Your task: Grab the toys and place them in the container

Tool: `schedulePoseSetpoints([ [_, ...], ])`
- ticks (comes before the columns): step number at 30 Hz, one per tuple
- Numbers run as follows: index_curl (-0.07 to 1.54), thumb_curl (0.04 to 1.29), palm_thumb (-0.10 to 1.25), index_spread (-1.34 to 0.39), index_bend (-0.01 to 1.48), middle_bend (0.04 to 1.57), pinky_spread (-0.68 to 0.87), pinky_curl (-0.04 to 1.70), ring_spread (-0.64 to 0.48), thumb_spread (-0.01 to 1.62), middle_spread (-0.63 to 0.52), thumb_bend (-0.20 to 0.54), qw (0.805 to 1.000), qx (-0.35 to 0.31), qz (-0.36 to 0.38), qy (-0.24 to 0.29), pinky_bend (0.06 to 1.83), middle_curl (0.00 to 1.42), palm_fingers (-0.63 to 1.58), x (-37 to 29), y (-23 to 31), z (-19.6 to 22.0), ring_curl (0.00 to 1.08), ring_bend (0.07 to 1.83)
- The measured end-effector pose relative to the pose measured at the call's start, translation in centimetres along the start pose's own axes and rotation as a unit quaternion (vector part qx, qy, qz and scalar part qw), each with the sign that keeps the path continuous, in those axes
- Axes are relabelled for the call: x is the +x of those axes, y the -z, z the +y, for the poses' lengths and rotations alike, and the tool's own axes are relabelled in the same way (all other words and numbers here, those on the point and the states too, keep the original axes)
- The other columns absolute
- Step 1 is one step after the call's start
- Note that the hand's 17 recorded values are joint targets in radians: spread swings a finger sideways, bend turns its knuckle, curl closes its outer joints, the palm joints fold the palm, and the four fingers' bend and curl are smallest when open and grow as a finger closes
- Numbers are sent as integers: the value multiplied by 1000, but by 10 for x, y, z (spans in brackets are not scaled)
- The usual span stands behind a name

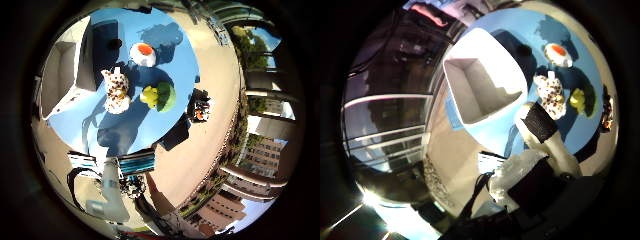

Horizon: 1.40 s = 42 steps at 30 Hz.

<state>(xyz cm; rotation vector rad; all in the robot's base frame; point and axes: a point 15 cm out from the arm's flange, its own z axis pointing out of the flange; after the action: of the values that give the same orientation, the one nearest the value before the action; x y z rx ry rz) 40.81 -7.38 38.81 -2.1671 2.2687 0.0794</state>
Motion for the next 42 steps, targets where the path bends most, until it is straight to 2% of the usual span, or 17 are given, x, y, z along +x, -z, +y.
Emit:
schedulePoseSetpoints([
  [5,318,294,691,-138,180,160,436,264,295,1289,84,-18,999,-18,1,-27,435,286,131,31,-18,-19,333,280],
  [11,311,282,631,-130,171,158,438,266,296,1300,84,-30,997,-52,7,-53,454,286,139,93,-70,-34,335,301],
  [15,303,281,607,-127,161,166,439,267,296,1304,84,-24,993,-91,28,-66,464,291,132,132,-101,-28,338,314],
  [27,280,279,562,-104,164,169,437,267,295,1309,94,-20,987,-109,62,-105,506,302,119,220,-128,2,337,335],
  [31,276,281,565,-102,163,171,433,264,295,1306,95,-16,987,-112,59,-103,515,305,116,241,-141,15,335,340],
  [37,263,288,571,-93,152,169,430,269,291,1283,91,-19,983,-149,52,-91,572,304,148,254,-194,15,338,384],
  [42,250,293,585,-61,148,206,428,269,278,1265,55,-18,982,-164,48,-85,633,319,286,254,-219,12,343,441],
])
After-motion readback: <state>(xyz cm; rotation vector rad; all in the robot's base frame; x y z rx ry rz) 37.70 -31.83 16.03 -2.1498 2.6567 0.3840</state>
